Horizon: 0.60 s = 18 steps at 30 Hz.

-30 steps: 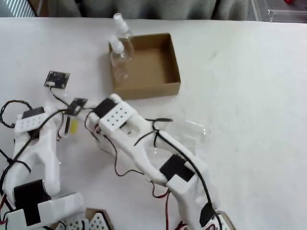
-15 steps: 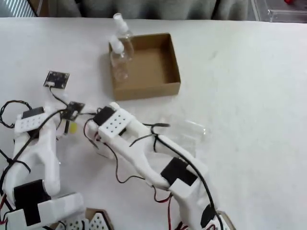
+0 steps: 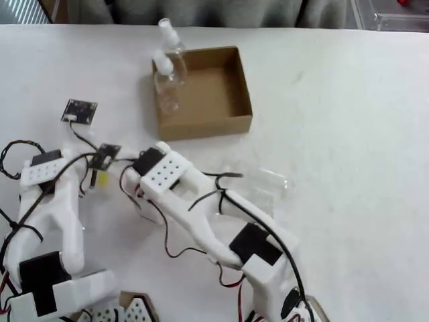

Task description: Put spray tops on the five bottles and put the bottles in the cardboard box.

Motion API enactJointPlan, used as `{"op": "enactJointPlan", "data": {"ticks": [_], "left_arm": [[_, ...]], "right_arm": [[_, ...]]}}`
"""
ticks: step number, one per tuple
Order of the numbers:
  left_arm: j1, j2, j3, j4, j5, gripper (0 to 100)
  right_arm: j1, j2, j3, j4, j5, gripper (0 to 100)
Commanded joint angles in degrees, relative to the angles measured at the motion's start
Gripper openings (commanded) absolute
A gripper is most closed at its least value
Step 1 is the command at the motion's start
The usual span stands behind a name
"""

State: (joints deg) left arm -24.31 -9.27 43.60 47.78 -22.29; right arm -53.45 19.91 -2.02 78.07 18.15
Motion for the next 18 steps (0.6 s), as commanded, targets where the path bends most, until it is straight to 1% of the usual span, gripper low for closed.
{"op": "enactJointPlan", "data": {"ticks": [1, 9, 18], "left_arm": [[-0.31, -0.13, -2.64, -1.14, 0.26, 3], [-0.31, -0.13, -2.64, -1.14, 0.26, 3], [-0.31, -0.13, -2.64, -0.88, 0.26, 3]], "right_arm": [[-2.59, -2.95, -0.35, 0.13, -0.44, 21.3], [-3.3, -2.95, 5.8, -6.9, 0.0, 21.3], [-2.68, -2.59, 6.15, -7.87, 0.09, 21.3]]}}
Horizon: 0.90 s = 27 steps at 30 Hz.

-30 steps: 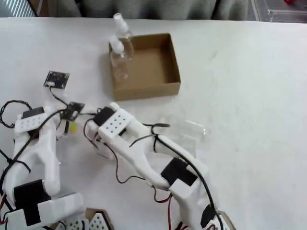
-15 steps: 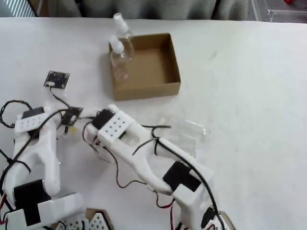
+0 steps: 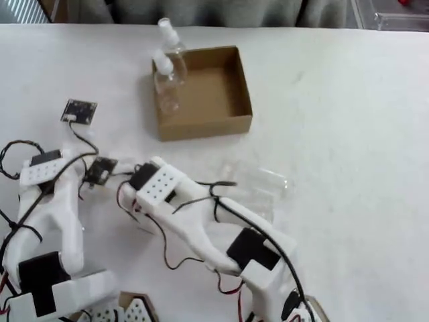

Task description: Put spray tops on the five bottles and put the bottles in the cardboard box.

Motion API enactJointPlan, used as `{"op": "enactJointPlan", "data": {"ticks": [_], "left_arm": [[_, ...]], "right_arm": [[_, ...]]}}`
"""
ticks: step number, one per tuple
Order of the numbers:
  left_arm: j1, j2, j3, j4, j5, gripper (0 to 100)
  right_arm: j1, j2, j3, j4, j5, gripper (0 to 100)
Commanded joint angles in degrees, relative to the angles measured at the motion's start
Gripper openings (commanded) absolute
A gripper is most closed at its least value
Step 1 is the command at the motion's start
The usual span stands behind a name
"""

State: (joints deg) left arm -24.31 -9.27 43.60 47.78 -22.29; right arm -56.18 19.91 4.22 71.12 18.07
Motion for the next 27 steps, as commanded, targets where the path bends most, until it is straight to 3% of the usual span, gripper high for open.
{"op": "enactJointPlan", "data": {"ticks": [1, 10, 15, 20, 27], "left_arm": [[-0.31, -0.13, -2.64, -0.88, 0.26, 3], [-0.31, -0.13, -2.55, -0.79, 0.26, 3], [-0.31, -0.13, -2.55, -0.79, 0.26, 3], [-0.31, -0.13, -2.02, -1.14, 0.26, 3], [-0.22, -0.22, -1.93, -1.14, 0.26, 3]], "right_arm": [[0.31, -1.98, -0.09, -1.36, 0.18, 21.3], [1.8, 1.71, -3.25, 0.48, 0.26, 20.4], [4.35, 2.24, -5.63, 2.33, 0.26, 0.5], [8.22, 1.71, -6.68, 2.51, 0.26, 1.5], [10.24, 1.63, -13.19, 10.33, 0.26, 1.6]]}}
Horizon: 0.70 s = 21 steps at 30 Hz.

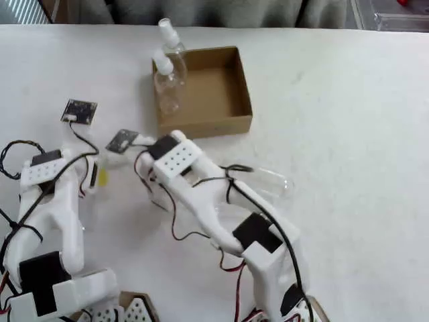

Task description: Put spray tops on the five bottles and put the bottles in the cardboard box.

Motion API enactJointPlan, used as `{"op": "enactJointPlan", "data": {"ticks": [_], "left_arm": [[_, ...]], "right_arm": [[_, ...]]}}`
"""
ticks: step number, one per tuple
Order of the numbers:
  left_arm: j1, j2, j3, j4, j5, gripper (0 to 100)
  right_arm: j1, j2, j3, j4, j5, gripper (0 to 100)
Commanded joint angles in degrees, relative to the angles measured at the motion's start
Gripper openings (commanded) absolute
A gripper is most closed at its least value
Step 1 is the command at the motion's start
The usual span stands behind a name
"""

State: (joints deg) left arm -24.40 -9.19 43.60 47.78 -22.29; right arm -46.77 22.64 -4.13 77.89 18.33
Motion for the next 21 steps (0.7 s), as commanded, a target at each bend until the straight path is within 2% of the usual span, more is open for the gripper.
{"op": "enactJointPlan", "data": {"ticks": [1, 9, 15, 21], "left_arm": [[-0.13, -0.31, -1.93, -1.14, 0.26, 3], [-0.13, -0.84, -2.02, -0.7, 0.44, 3], [0.13, -1.71, -2.2, 0.44, 0.79, 2], [0.4, -11.21, -2.02, 5.45, 0.79, 2]], "right_arm": [[0.84, -1.1, -5.89, 5.05, 0.0, 1.6], [3.56, -6.29, -18.64, 19.91, -0.09, 1.6], [9.01, -20.0, -19.78, 20.62, -0.09, 1.6], [14.29, -28.7, -18.2, 20.62, -0.53, 1.6]]}}
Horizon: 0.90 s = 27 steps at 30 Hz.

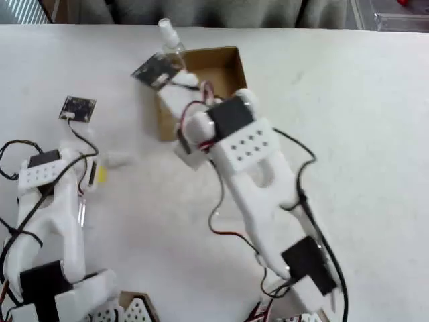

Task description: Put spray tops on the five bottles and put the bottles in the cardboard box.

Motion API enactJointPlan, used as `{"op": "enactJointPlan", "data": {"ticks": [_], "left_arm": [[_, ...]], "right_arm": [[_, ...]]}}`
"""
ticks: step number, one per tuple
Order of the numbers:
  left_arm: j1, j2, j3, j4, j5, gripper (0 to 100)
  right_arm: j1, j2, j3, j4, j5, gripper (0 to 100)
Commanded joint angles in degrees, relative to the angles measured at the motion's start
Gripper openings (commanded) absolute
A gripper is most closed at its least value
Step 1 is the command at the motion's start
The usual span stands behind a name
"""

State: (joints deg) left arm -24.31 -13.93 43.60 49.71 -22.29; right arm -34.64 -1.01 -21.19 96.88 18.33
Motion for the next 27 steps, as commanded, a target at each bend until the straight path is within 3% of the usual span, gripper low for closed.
{"op": "enactJointPlan", "data": {"ticks": [1, 7, 13, 18, 23, 27], "left_arm": [[0.92, -8.66, -2.02, 4.84, 0.79, 2], [8.13, -25.01, 2.02, 10.2, 0.79, 3], [16.57, -40.84, 6.68, 10.55, 0.88, 3], [21.49, -46.55, 6.68, 10.81, 8.09, 3], [23.96, -48.92, 6.77, 2.29, 17.76, 3], [29.49, -50.15, 7.3, -0.97, 20.22, 3]], "right_arm": [[2.15, -5.85, 0.7, 1.63, -0.53, 1.6], [2.51, -15.87, 15.56, 1.63, -0.53, 1.6], [2.51, -29.58, 18.73, -0.04, -0.53, 1.6], [6.46, -36.53, 18.64, -11.74, -0.18, 1.6], [9.98, -39.25, 18.73, -25.36, -0.62, 1.6], [12.26, -40.13, 18.64, -35.82, -0.7, 1.6]]}}
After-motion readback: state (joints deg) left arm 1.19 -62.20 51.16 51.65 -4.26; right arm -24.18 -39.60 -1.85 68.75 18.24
